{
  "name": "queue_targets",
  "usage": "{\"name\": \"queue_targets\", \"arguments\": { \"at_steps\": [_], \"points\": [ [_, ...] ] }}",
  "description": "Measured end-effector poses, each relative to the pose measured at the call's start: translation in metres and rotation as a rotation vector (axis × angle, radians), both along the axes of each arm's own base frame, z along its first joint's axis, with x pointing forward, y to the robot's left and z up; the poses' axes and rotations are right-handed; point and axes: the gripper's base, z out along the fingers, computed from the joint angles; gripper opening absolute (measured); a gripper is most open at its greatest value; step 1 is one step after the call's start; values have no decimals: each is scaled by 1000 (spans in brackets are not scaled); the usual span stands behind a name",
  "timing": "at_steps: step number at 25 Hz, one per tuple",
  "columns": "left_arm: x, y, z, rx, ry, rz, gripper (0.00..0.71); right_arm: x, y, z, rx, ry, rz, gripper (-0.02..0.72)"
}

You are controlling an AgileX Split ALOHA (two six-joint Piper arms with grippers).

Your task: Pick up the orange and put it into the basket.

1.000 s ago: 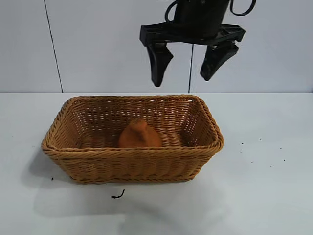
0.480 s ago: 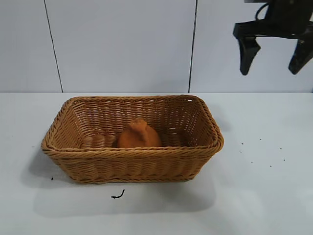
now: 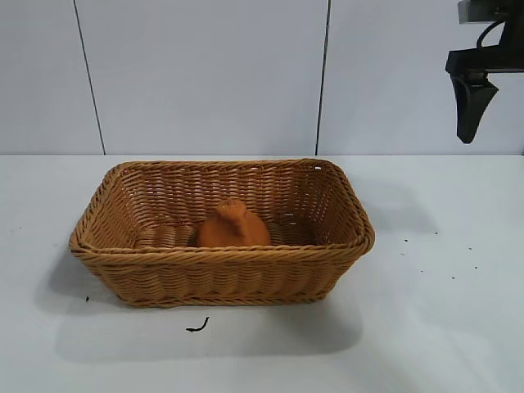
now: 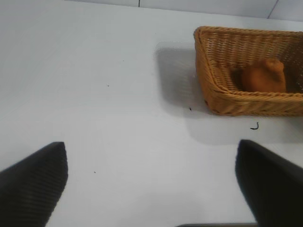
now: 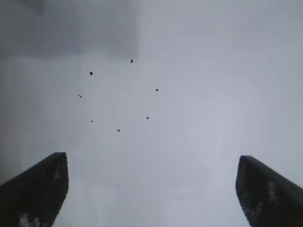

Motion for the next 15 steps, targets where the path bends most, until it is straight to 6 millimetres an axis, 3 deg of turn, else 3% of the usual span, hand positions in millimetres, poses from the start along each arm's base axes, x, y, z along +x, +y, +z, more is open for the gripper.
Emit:
{"name": "queue_targets", "arguments": {
  "at_steps": [6,15],
  "points": [
    [0,0,0,0,0,0,692,-57,-1,8,9,41,0,693],
    [0,0,0,0,0,0,692,-191,-3,35,44,-68,13,696]
  ]
}}
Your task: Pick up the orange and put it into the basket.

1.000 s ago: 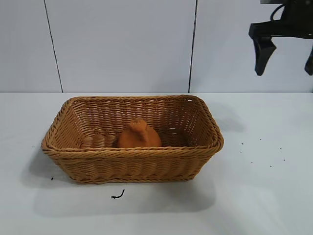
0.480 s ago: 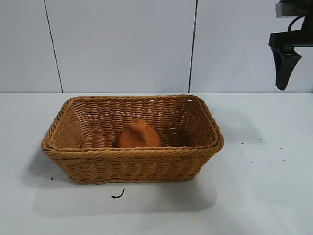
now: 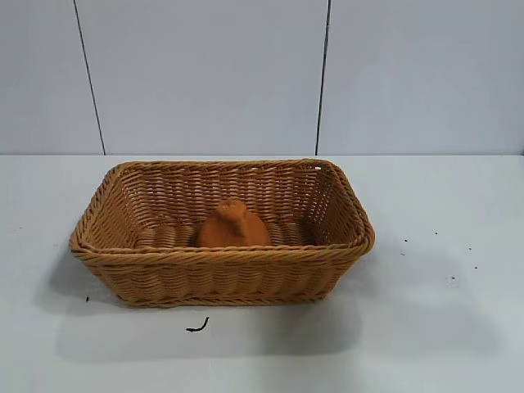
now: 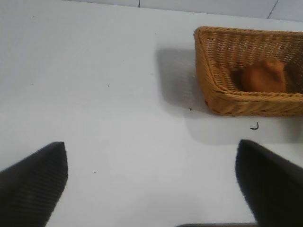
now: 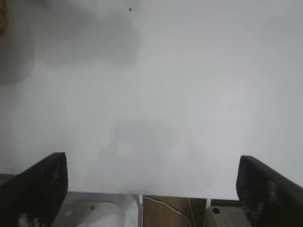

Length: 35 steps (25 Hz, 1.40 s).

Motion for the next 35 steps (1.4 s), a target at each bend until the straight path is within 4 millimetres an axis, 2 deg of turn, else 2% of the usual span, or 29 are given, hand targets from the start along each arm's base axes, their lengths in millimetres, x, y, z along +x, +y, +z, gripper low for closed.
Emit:
{"name": "queue_targets", "arguments": {
  "at_steps": [4,8,11,15,24,35],
  "points": [
    [0,0,0,0,0,0,692,-52,-2,-2,-3,-143,25,696],
    [0,0,0,0,0,0,692,-94,-4,-12,-1,-341,28,696],
    [0,0,0,0,0,0,692,-121,-5,-24,1,-448,29,696],
    [0,0,0,0,0,0,692,-148,-6,-18,5,-620,27,696],
    [0,0,0,0,0,0,692,-193,-7,-12,12,-917,25,696],
    [0,0,0,0,0,0,692,-196,-8,-12,10,-937,25,696]
  ]
}}
